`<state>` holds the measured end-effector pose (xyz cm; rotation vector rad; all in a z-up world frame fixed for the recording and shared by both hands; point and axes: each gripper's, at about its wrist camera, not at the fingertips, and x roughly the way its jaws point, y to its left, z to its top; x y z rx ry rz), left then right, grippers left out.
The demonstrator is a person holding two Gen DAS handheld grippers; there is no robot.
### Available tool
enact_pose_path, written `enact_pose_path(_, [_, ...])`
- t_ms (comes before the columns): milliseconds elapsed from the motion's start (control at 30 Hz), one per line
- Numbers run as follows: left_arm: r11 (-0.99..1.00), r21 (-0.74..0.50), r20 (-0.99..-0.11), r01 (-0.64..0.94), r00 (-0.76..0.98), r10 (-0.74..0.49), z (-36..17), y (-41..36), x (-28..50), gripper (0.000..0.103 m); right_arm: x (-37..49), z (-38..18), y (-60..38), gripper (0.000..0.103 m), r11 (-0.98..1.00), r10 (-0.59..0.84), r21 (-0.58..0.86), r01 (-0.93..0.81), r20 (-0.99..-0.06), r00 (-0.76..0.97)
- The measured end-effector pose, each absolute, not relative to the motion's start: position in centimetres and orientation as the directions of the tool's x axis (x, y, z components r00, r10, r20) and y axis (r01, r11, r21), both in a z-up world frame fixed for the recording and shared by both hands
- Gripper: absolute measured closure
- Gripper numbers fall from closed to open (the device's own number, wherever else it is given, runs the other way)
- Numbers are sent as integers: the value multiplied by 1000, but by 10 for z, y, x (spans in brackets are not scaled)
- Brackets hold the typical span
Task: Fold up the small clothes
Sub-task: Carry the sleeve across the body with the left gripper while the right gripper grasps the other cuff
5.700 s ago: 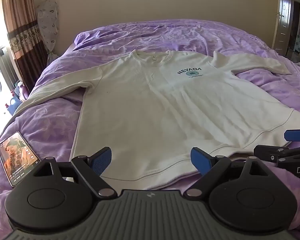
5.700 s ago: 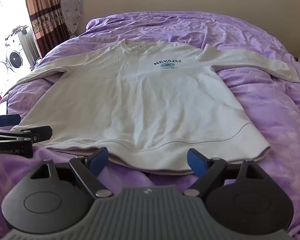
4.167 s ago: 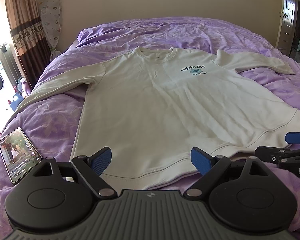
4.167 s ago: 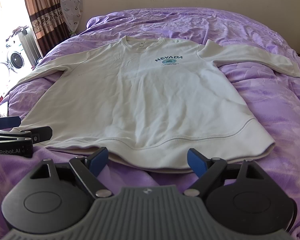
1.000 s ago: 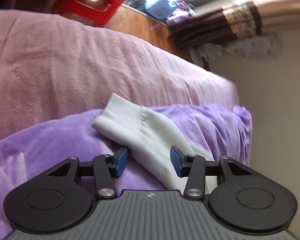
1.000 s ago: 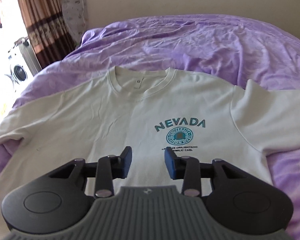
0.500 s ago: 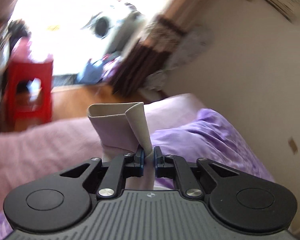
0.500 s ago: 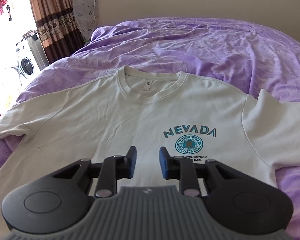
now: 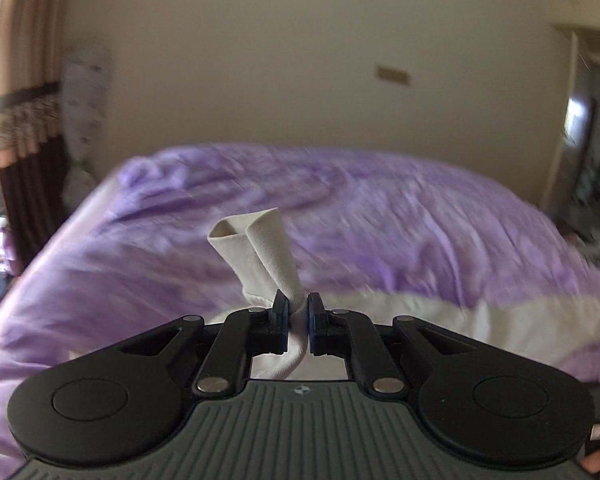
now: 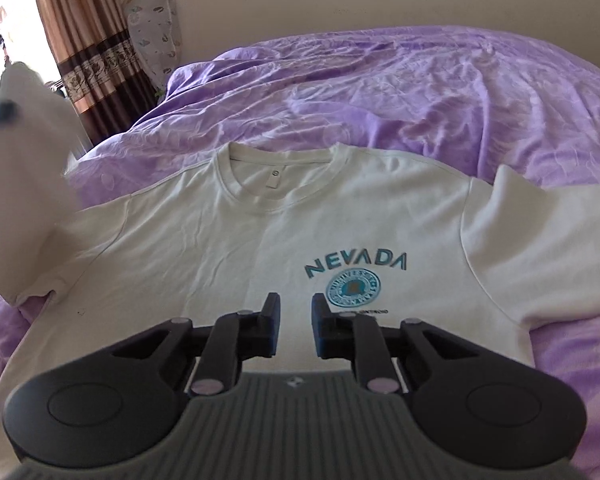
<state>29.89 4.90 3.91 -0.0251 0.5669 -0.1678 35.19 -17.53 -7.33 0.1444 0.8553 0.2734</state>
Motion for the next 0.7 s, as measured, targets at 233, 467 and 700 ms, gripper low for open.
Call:
enact_pose_path(233, [941,-162,-730,298,605,-318,-73,1,328,93,358,-100,-183,89,943,329,292,-158,-752,571])
enact_pose_path(467, [879,-301,-753,371,473,-458,-80,18,311,45,367,-120,-183,80,905,414,403,-137,-759,502])
enact_pose_path(700, [938,-219,-759,268,557,-336,-45,86,311,44,386,-126,-186,59,857,480,510,-78,-734,481])
